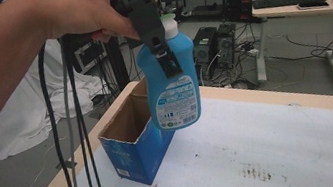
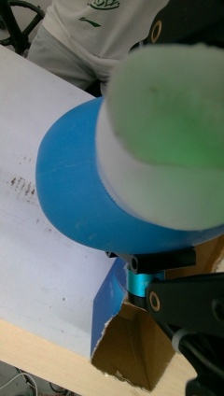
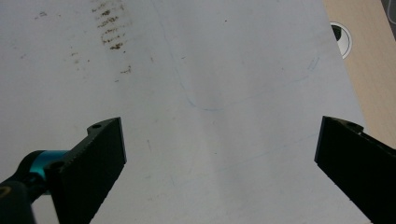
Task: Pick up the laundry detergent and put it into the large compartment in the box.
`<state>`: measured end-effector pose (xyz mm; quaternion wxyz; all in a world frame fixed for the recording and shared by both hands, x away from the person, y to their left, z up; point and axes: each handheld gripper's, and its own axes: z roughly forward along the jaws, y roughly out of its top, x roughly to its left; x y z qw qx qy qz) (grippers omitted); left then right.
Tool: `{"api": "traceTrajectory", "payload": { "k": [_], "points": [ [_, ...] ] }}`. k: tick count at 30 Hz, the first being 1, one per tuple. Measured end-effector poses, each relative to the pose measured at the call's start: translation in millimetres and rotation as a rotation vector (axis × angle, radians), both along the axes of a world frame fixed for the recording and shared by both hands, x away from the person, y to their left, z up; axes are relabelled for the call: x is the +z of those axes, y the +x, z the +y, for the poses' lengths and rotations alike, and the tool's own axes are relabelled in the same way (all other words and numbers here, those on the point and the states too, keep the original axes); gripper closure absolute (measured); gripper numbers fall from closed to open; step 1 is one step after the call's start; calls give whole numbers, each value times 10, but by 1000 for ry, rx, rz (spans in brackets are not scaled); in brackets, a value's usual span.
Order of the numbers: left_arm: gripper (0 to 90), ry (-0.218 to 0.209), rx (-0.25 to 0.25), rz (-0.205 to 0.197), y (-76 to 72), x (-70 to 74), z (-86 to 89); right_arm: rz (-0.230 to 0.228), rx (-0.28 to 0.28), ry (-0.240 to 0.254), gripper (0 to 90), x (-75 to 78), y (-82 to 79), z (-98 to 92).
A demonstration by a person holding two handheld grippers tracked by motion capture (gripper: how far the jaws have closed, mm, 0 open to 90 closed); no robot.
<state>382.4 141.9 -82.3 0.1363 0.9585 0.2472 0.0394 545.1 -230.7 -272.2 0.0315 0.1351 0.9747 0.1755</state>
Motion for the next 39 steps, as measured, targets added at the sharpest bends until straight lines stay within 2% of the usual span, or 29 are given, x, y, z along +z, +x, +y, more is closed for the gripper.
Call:
{"api": "traceTrajectory", "payload": {
  "k": [4,8,12,16,27,39],
  "points": [
    [378,22,-11,-17,-53,17,121,4,-10,-11,11,-1,-9,1],
    [378,3,-16,-6,-63,49,265,3,-9,-9,11,4,-14,21],
    [378,-6,-38,-43,-63,71,413,3,-6,-14,11,-8,-12,26],
    [379,1,-31,-48,-35,53,564,4,-15,-19,11,-5,-10,23],
    [378,61,12,-42,63,-113,879,7,-21,-23,11,-35,12,23],
    [378,85,21,-24,209,-379,1062,18,-41,-48,11,-85,57,18]
  ]
}}
